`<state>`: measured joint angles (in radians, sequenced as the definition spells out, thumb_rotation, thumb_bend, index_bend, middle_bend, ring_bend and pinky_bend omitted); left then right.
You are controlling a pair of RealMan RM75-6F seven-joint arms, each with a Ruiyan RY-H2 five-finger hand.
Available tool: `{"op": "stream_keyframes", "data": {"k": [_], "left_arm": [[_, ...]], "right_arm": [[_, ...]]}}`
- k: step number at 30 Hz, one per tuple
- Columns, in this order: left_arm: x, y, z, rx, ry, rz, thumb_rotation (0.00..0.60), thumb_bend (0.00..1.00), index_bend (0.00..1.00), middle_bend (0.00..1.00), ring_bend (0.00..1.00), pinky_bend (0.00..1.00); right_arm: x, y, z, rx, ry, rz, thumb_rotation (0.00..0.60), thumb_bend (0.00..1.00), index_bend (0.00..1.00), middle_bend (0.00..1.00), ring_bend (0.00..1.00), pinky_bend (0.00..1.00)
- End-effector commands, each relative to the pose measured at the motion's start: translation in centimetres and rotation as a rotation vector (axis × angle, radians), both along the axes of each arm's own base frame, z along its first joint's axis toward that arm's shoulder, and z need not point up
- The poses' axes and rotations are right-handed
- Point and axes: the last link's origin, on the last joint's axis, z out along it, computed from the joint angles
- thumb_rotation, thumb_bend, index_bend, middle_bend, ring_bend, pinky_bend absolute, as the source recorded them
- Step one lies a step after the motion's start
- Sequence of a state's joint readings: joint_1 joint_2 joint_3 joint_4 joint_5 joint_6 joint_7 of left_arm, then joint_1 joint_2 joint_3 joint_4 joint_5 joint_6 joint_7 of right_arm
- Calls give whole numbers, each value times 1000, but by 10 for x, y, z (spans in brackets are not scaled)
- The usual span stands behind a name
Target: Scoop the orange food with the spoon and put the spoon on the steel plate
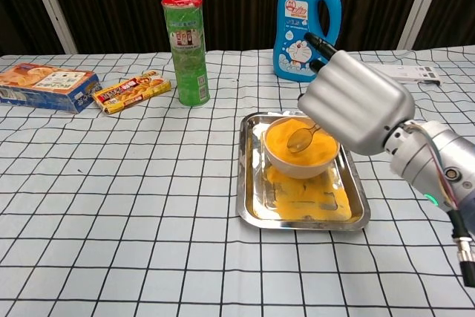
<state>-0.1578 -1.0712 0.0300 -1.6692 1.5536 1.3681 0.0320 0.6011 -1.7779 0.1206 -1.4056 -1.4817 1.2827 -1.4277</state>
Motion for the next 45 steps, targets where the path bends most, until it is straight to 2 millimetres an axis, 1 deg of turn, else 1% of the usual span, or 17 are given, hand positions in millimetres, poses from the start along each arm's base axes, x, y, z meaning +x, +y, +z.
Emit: {"op": "stream_keyframes", "data": {"k": [1, 11, 20, 31, 39, 45], "left_arm": [[0, 0, 0, 0, -1, 1, 600, 0, 0, 0, 0, 0], [0, 0, 0, -2, -2, 3, 600, 0, 0, 0, 0, 0], [0, 0, 0, 2, -1, 0, 600, 0, 0, 0, 0, 0], [0, 0, 0, 8, 0, 0, 600, 0, 0, 0, 0, 0], [0, 0, 0, 8, 3, 2, 600, 0, 0, 0, 0, 0], [0, -1, 0, 10, 3, -2, 600, 0, 0, 0, 0, 0]], "right_arm": [[0, -1, -2, 3, -1, -2, 600, 689, 655, 574, 289, 0], [-1, -4, -7, -1, 29, 5, 600, 688, 655, 574, 289, 0], [-10, -6, -4, -26, 75, 8, 600, 688, 655, 574, 289, 0], [-19, -12, 8, -74, 78, -23, 600, 689, 655, 574, 289, 0], [-16, -6, 15, -66, 53, -15, 600, 689, 654, 574, 289, 0], [-20, -7, 20, -83, 66, -25, 600, 689, 655, 574, 289, 0]]}}
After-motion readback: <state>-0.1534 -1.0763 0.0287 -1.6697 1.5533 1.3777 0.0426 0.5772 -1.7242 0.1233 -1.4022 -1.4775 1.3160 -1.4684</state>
